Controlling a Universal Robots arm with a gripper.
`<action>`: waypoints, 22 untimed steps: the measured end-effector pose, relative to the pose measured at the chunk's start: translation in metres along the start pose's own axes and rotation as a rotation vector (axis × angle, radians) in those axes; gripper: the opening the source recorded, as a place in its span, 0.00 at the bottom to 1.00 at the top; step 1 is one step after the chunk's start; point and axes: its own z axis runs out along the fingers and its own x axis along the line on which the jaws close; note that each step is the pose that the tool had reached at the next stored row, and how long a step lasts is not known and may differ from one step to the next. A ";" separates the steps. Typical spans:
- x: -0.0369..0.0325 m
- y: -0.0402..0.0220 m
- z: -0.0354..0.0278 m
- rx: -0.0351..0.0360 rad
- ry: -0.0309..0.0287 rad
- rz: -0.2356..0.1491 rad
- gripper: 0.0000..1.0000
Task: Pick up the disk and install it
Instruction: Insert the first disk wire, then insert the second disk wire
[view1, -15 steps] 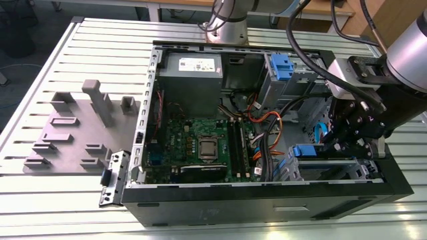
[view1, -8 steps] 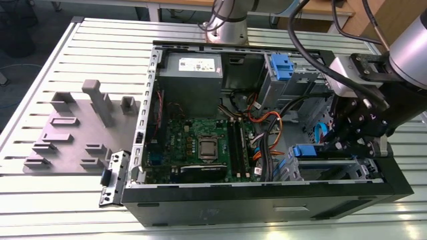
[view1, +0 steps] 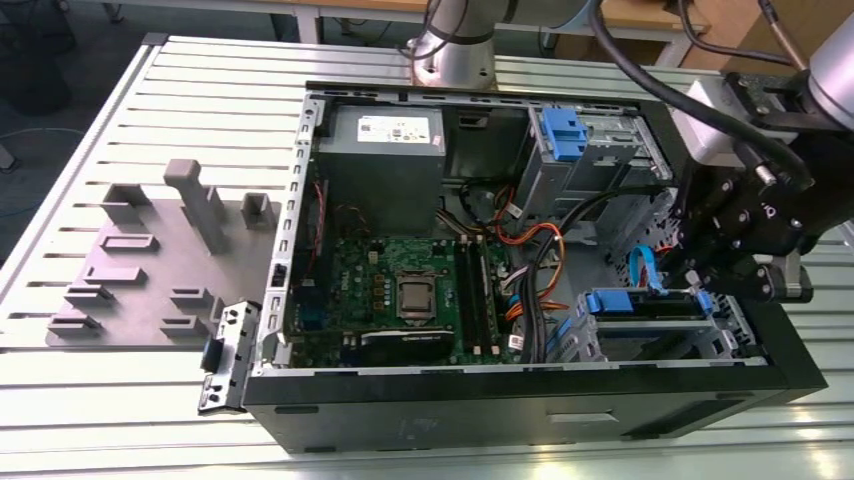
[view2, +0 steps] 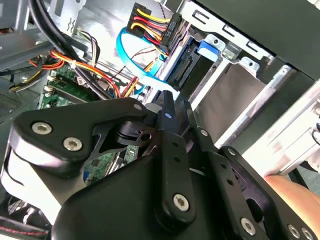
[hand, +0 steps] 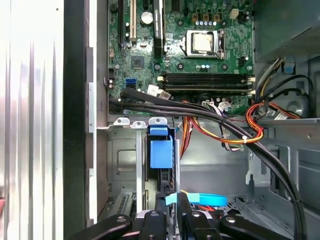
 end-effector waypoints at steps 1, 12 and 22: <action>0.0000 0.0000 0.0001 0.0000 -0.0003 0.000 0.24; -0.0002 -0.0111 0.0006 0.0000 -0.0003 0.000 0.24; -0.0003 -0.0153 0.0008 0.0000 -0.0001 0.000 0.24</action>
